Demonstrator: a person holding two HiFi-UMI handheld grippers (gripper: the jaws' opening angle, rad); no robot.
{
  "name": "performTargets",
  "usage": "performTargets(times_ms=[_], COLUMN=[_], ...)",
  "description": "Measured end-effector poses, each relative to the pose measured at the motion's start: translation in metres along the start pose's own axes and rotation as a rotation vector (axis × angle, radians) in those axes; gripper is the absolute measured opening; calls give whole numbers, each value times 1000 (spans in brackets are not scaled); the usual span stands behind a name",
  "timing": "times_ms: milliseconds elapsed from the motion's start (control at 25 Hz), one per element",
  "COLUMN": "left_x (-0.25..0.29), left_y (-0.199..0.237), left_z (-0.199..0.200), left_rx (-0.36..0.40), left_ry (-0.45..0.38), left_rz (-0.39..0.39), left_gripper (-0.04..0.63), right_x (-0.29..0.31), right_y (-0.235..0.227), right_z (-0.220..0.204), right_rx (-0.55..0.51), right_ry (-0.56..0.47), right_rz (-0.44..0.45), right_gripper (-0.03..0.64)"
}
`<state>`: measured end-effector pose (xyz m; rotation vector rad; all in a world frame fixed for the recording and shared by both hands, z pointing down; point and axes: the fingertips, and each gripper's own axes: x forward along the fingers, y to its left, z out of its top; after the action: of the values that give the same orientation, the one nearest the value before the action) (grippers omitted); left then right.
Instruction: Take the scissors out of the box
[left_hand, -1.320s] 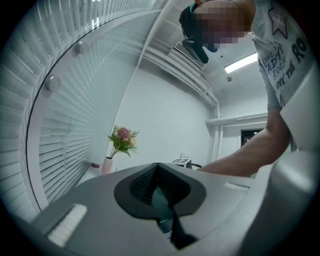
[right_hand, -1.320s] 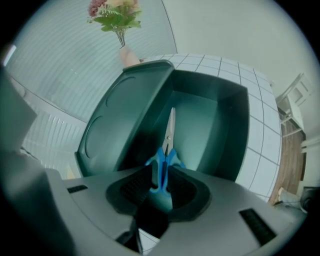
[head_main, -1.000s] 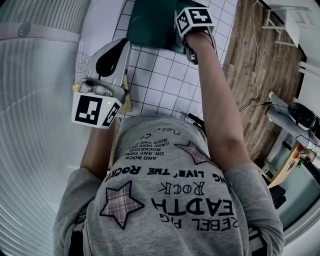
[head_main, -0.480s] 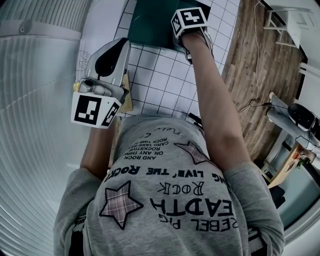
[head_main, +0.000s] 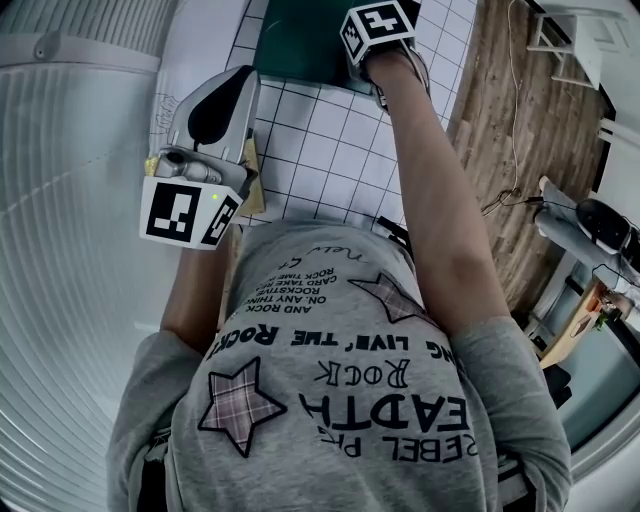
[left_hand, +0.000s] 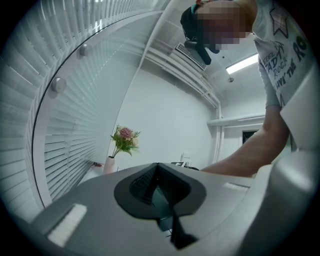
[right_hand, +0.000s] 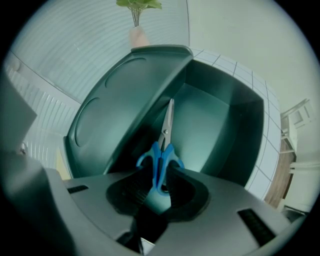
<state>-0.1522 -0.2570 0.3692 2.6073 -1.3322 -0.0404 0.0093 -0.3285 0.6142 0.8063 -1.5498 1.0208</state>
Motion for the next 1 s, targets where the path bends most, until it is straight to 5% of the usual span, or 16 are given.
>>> performTargets(times_ms=[1000], left_x=[-5], left_y=[3], left_z=[3], left_rx=[8], left_ry=[0], left_rz=[10], left_gripper=[2], right_x=[-38], right_y=[2], right_z=[-5], right_rx=[38], right_ry=[-64], right_rz=[138], right_gripper=[91])
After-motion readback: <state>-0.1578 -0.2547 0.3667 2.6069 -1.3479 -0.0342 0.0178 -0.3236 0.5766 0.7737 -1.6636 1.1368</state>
